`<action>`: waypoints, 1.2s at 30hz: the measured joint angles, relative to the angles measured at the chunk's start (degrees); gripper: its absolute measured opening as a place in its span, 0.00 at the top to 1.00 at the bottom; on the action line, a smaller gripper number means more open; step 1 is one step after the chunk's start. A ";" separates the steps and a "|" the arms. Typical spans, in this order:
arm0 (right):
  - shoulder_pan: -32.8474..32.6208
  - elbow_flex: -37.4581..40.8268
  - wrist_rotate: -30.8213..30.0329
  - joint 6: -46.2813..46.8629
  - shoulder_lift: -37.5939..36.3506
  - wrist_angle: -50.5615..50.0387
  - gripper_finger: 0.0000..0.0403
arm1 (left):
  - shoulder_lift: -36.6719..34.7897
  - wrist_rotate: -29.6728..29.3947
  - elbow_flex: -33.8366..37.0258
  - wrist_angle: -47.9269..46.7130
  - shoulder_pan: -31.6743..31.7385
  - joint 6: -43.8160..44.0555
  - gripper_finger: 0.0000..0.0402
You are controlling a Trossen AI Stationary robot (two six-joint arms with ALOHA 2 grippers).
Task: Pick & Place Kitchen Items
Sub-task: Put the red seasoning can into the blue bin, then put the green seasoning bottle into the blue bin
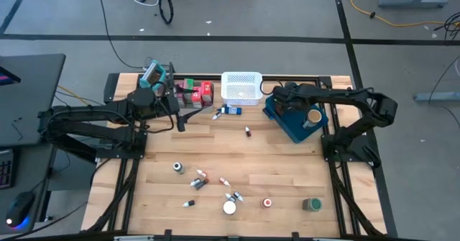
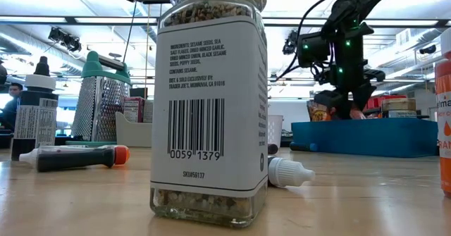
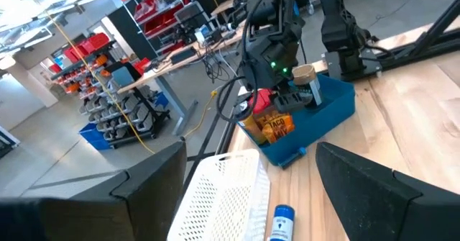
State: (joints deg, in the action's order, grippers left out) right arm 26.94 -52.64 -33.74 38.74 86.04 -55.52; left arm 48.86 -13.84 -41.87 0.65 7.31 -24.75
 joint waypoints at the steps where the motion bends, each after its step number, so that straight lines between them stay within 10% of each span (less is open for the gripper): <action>1: 0.12 0.00 -0.18 -0.39 0.00 0.60 0.41 | 0.00 0.00 0.00 -0.03 0.00 0.31 0.21; 36: 2.42 -3.66 9.04 -6.19 -1.67 0.11 0.40 | 0.00 0.03 0.00 0.16 0.01 4.23 0.21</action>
State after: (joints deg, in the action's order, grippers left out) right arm 29.36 -56.30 -24.70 32.54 84.37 -55.41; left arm 48.86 -13.81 -41.87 0.81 7.32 -20.52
